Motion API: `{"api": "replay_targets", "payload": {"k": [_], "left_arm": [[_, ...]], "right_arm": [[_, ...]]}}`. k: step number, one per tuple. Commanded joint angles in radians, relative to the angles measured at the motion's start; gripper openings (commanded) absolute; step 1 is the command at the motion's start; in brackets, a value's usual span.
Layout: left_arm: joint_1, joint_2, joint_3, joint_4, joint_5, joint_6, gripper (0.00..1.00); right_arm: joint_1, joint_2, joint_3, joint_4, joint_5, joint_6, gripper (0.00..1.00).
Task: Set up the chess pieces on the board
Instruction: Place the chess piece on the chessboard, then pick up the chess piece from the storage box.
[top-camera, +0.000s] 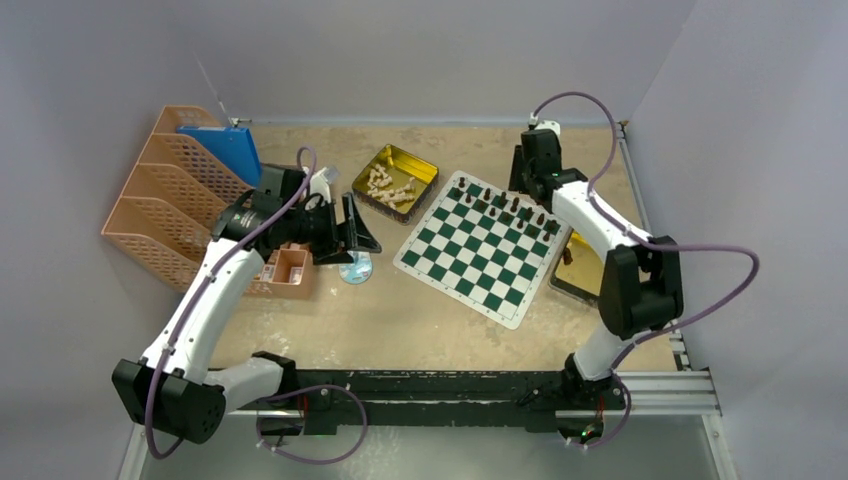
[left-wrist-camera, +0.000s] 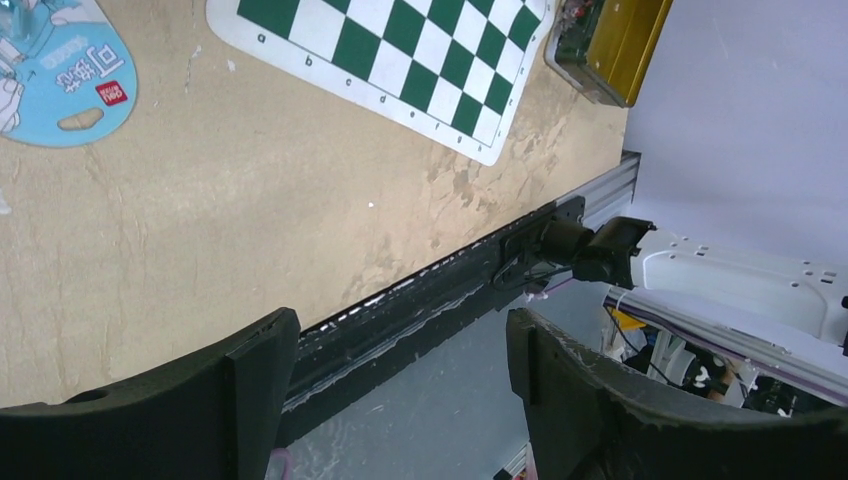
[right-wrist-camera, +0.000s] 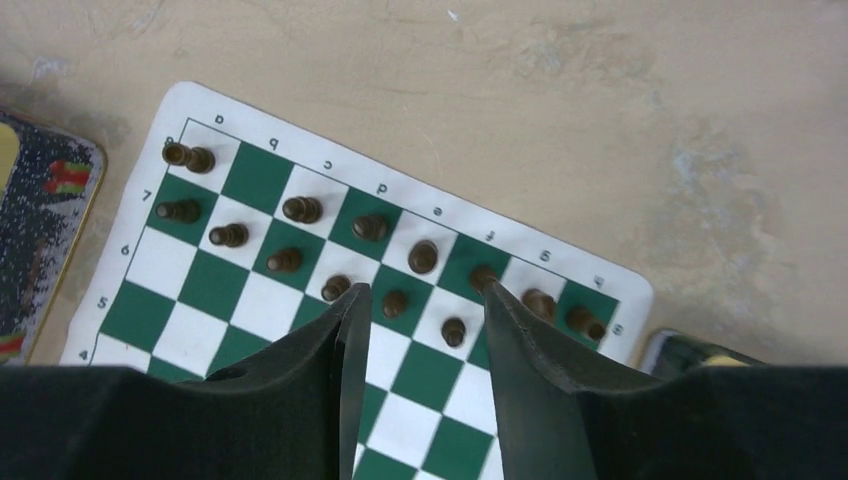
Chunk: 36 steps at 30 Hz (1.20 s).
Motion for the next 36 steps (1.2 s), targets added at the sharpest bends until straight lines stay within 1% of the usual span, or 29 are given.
{"api": "replay_targets", "payload": {"k": [1,5,10,15,17,18,21,23,24,28,32,36], "left_arm": [[-0.003,-0.056,-0.040,0.031,0.035,0.012,0.76],[-0.004,-0.075,-0.051,0.052,0.066,0.010,0.76],[-0.018,-0.095,-0.041,0.054,0.059,0.035,0.71],[-0.024,-0.105,-0.001,0.035,0.040,0.054,0.70],[-0.026,-0.106,0.024,0.020,0.025,0.066,0.70],[-0.027,-0.108,0.032,0.015,0.017,0.071,0.70],[-0.029,-0.116,0.034,0.016,0.015,0.066,0.70],[-0.028,-0.114,0.039,0.013,0.025,0.064,0.70],[-0.028,-0.111,0.042,0.011,0.028,0.063,0.70],[-0.027,-0.103,0.061,-0.006,0.021,0.069,0.70],[-0.027,-0.101,0.079,-0.006,0.017,0.069,0.70],[-0.027,-0.100,0.091,-0.012,0.025,0.065,0.70]], "right_arm": [[-0.026,-0.136,-0.031,-0.106,0.045,-0.067,0.48],[-0.086,-0.243,-0.097,-0.159,0.033,-0.063,0.48],[-0.172,-0.320,-0.151,-0.212,0.055,-0.074,0.47],[-0.213,-0.395,-0.241,-0.177,0.097,-0.209,0.44],[-0.238,-0.437,-0.303,-0.129,0.056,-0.295,0.44],[-0.257,-0.445,-0.319,-0.111,0.001,-0.339,0.44],[-0.349,-0.425,-0.317,-0.129,-0.068,-0.396,0.43],[-0.393,-0.398,-0.317,-0.138,-0.162,-0.435,0.42],[-0.410,-0.384,-0.320,-0.136,-0.182,-0.448,0.42],[-0.429,-0.348,-0.359,-0.122,-0.240,-0.535,0.41],[-0.455,-0.316,-0.382,-0.131,-0.249,-0.571,0.39],[-0.476,-0.319,-0.423,-0.130,-0.314,-0.630,0.38]]}}
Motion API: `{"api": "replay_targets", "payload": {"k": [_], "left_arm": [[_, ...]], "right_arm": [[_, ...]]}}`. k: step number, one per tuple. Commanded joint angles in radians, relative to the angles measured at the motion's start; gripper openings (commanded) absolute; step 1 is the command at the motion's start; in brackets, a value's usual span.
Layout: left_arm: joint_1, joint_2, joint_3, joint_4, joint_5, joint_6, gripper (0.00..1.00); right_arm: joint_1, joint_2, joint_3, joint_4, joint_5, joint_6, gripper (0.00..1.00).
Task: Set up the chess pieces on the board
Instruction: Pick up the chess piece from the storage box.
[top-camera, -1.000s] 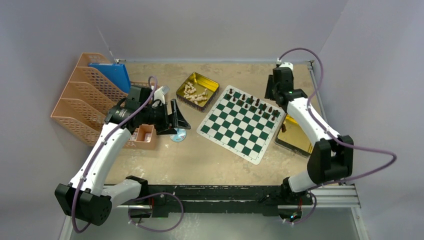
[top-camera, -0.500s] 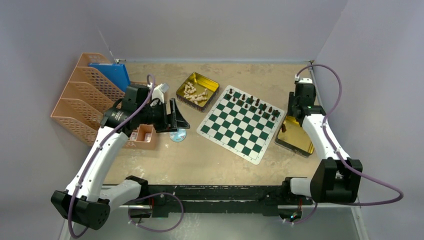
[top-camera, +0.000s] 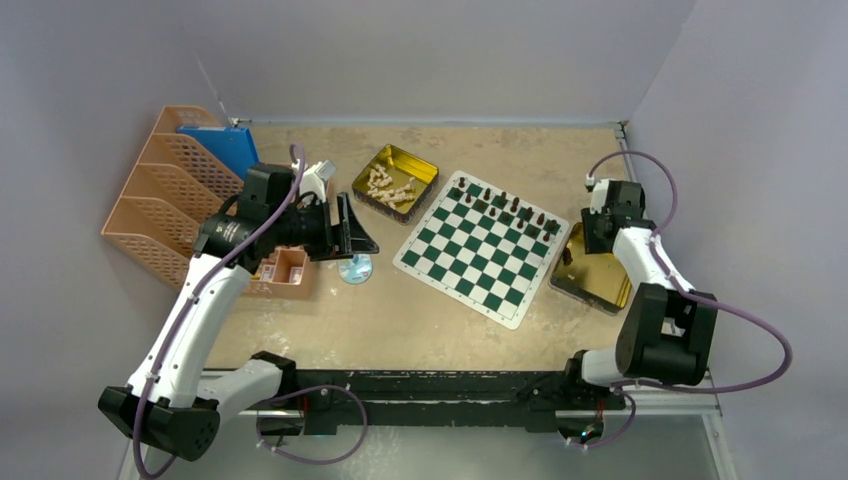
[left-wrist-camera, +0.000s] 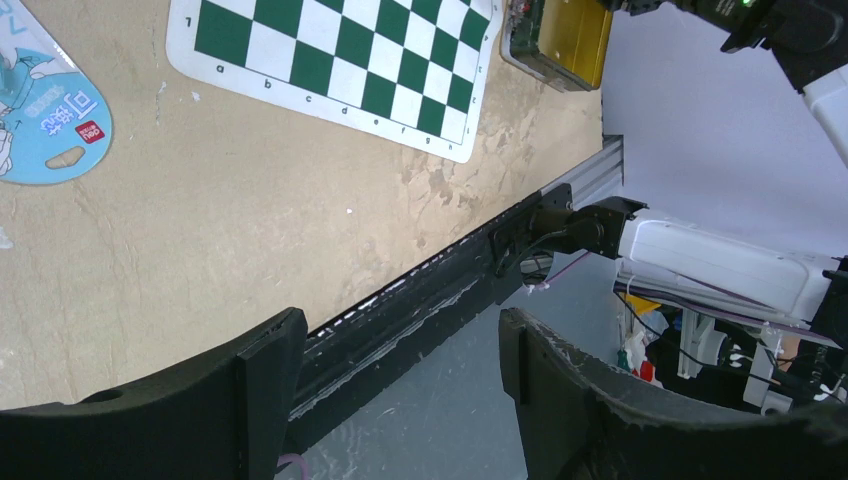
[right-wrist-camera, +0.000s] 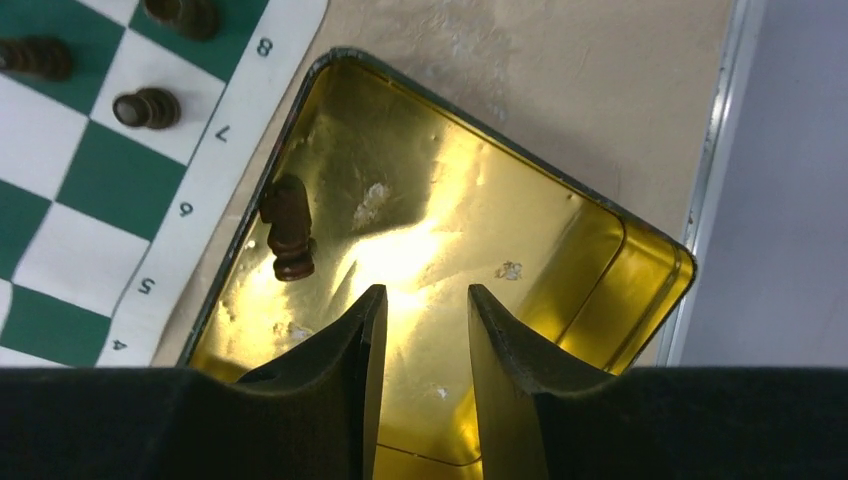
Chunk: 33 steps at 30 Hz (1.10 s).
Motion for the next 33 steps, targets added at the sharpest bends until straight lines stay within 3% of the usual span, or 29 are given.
{"api": "replay_targets", "payload": {"k": [1,6,14,33], "left_arm": [[-0.003,-0.007,0.056,0.005,0.009,0.013,0.70],[-0.004,-0.032,0.039,0.012,0.043,-0.011,0.70],[-0.004,-0.064,0.029,-0.030,0.011,0.015,0.70],[-0.004,-0.041,-0.006,0.010,0.037,-0.012,0.70]], "right_arm": [[-0.025,-0.028,-0.045,0.000,-0.084,-0.107,0.37],[-0.025,-0.108,-0.089,-0.013,-0.151,-0.229,0.33],[-0.026,-0.013,-0.013,-0.022,-0.319,-0.254,0.36],[-0.025,0.058,-0.052,0.097,-0.303,-0.255,0.41]]}}
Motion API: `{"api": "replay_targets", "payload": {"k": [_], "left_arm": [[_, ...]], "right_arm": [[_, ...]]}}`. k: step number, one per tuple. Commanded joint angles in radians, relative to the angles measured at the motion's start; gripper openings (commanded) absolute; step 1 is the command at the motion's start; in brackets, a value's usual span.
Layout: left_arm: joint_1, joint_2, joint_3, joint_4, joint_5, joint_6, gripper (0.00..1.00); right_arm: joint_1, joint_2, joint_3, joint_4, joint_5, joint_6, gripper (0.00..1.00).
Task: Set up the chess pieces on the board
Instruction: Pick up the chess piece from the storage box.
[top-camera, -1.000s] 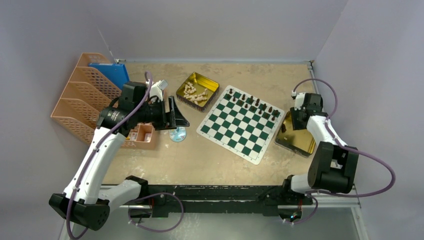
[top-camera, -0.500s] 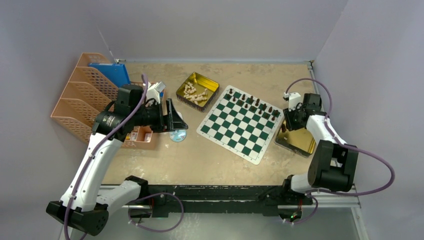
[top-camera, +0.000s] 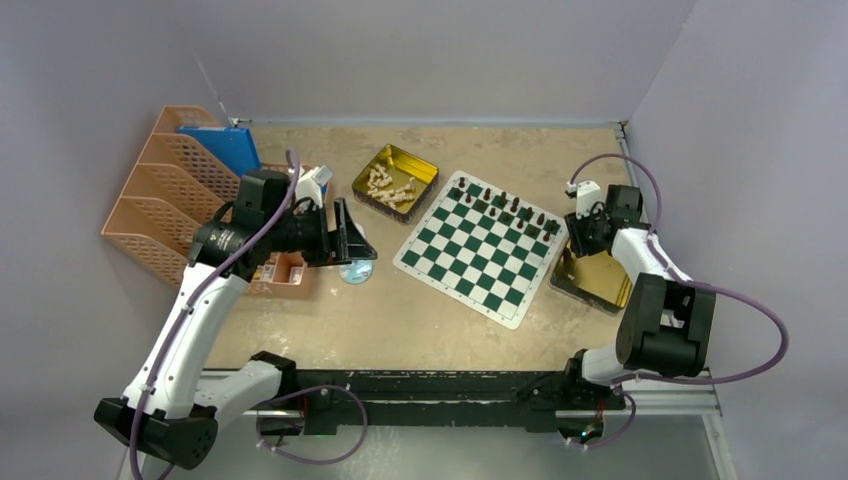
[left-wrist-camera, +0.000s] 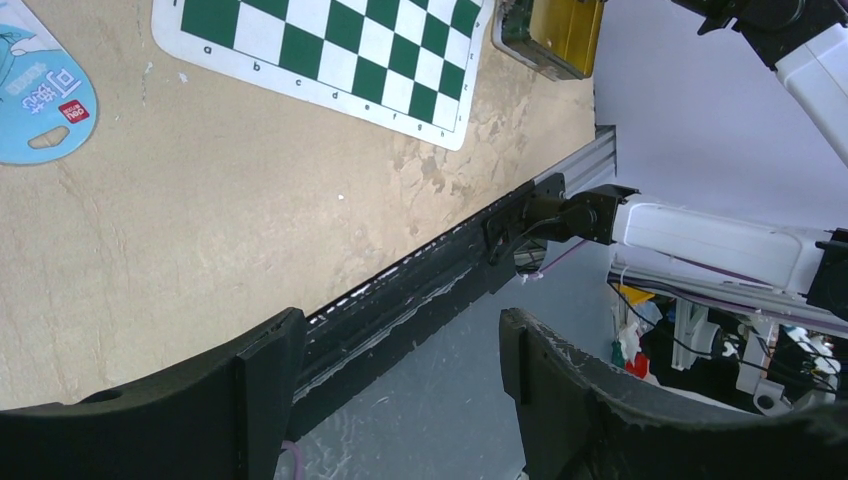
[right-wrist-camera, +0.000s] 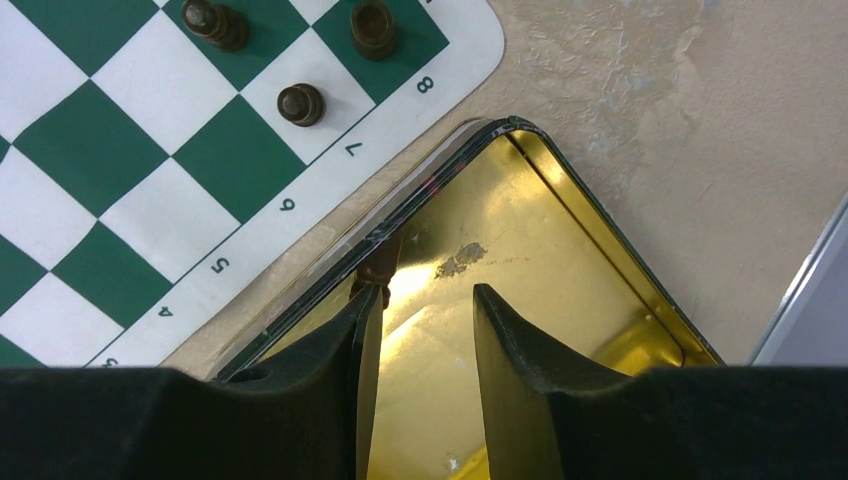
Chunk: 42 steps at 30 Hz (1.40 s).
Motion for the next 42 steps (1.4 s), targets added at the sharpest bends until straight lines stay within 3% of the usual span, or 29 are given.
{"api": "replay_targets", "payload": {"k": [1,29,36,42], "left_arm": [[-0.002,0.007,-0.002,0.040,0.024,-0.005,0.70],[-0.002,0.039,0.010,0.044,0.019,0.015,0.70],[-0.002,0.040,0.005,0.048,0.020,0.012,0.70],[-0.002,0.040,0.005,0.048,0.019,0.011,0.69]], "right_arm": [[-0.001,0.025,-0.007,0.045,-0.017,-0.002,0.41],[0.002,0.092,-0.026,0.059,-0.049,0.009,0.42],[0.004,0.099,-0.029,0.062,-0.048,0.010,0.36],[0.004,0.082,-0.039,0.049,-0.026,0.010,0.25]]}}
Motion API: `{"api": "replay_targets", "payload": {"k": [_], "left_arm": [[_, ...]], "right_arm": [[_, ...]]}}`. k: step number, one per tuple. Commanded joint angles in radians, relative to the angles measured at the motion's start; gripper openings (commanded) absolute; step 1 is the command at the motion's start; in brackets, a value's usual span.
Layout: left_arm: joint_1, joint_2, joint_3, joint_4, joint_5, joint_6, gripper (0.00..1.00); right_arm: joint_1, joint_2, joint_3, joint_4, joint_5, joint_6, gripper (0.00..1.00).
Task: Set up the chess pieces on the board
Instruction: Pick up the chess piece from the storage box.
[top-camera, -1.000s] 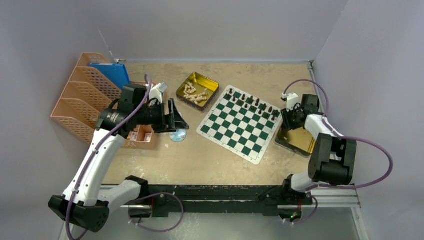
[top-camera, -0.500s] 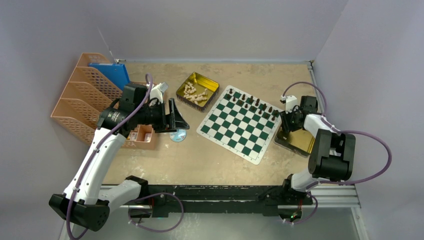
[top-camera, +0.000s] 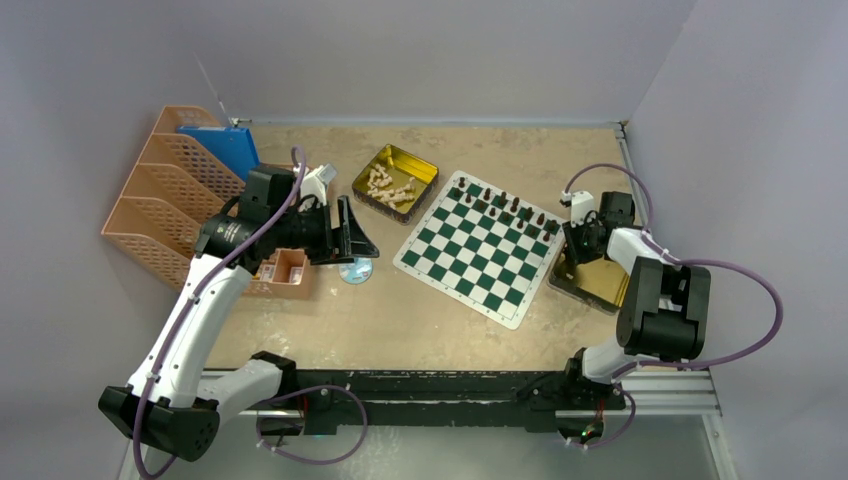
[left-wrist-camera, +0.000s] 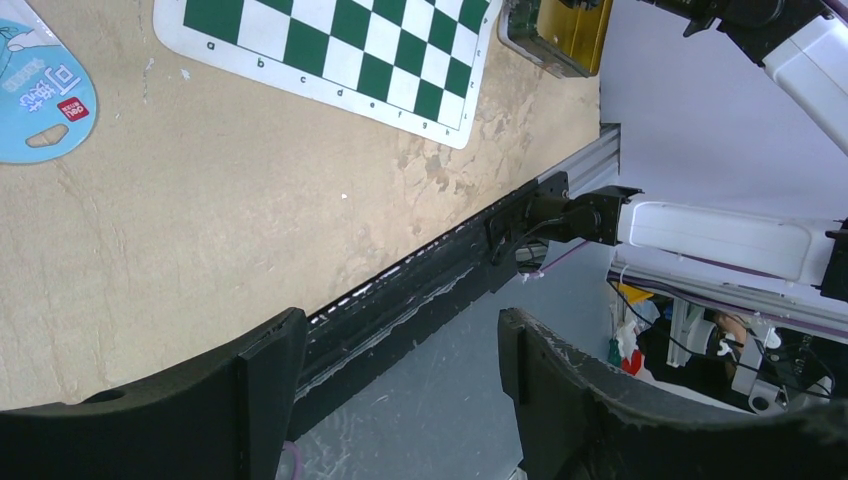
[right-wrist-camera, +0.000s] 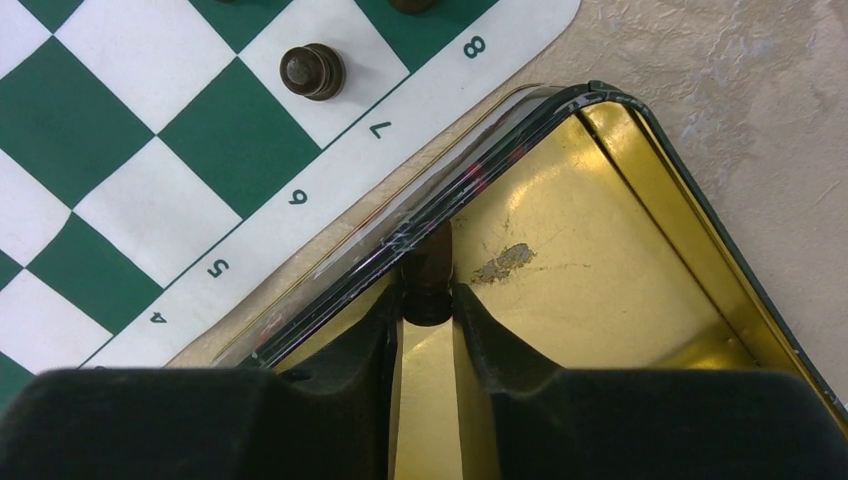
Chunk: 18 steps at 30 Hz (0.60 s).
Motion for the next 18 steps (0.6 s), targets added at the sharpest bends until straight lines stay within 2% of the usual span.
{"api": "replay_targets", "payload": {"k": [1,7,18], "left_arm": [[-0.002,-0.005,0.008,0.040,0.015,0.012,0.69],[-0.002,-0.006,0.012,0.045,0.007,0.005,0.68],[-0.002,-0.018,0.032,0.058,-0.012,-0.047,0.67]], "right_arm": [[0.005,-0.023,-0.009,0.004,0.007,0.003,0.24],[0.003,-0.059,-0.005,-0.024,0.023,0.003,0.14],[0.004,-0.143,0.125,-0.041,0.194,0.073,0.13]]}}
